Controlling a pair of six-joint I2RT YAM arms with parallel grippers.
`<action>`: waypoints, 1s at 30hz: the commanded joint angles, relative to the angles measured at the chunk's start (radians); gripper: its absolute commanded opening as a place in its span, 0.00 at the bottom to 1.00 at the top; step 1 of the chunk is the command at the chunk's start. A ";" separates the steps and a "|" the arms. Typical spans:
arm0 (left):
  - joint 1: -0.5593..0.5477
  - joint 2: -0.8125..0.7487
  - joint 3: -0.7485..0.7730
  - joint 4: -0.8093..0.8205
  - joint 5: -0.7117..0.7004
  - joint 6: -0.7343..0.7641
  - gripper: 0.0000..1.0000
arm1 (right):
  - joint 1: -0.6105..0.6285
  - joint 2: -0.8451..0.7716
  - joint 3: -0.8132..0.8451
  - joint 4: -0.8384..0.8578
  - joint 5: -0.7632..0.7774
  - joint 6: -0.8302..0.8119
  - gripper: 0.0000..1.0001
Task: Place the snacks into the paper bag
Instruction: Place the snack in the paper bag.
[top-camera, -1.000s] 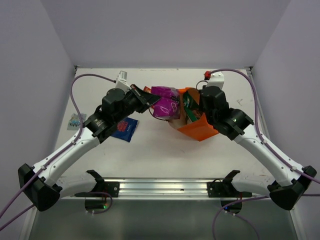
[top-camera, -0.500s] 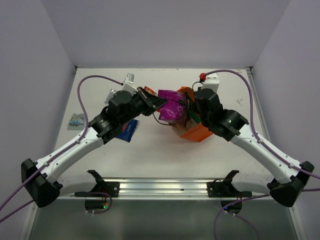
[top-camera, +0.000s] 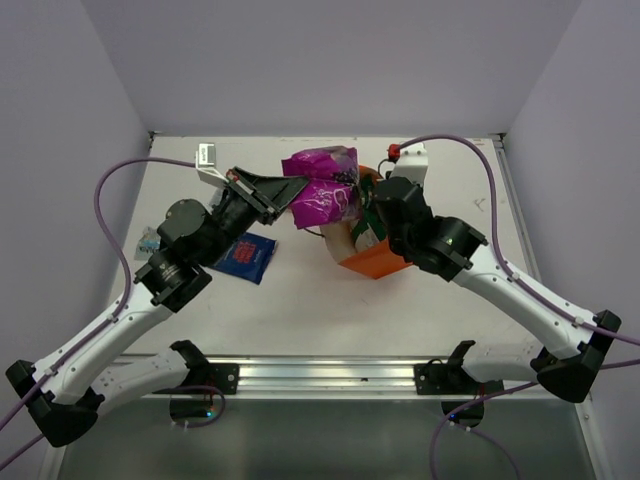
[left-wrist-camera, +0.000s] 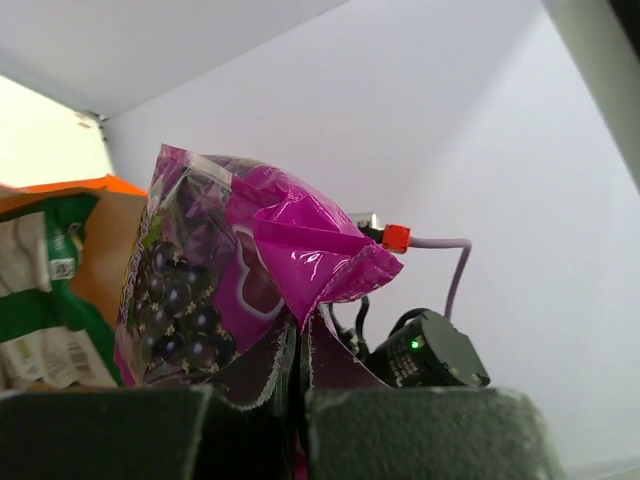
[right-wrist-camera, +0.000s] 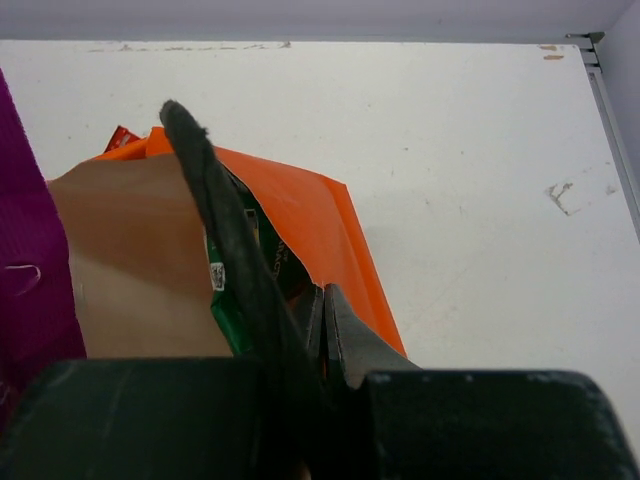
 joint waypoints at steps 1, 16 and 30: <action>0.013 0.011 -0.023 0.260 0.034 -0.084 0.00 | 0.011 0.000 0.068 0.037 0.084 0.014 0.00; 0.058 0.054 -0.122 0.225 0.095 -0.137 0.00 | 0.012 0.006 0.036 -0.003 0.113 0.053 0.00; 0.028 0.188 -0.137 0.197 0.039 -0.186 0.00 | 0.012 0.021 0.007 -0.033 0.101 0.102 0.00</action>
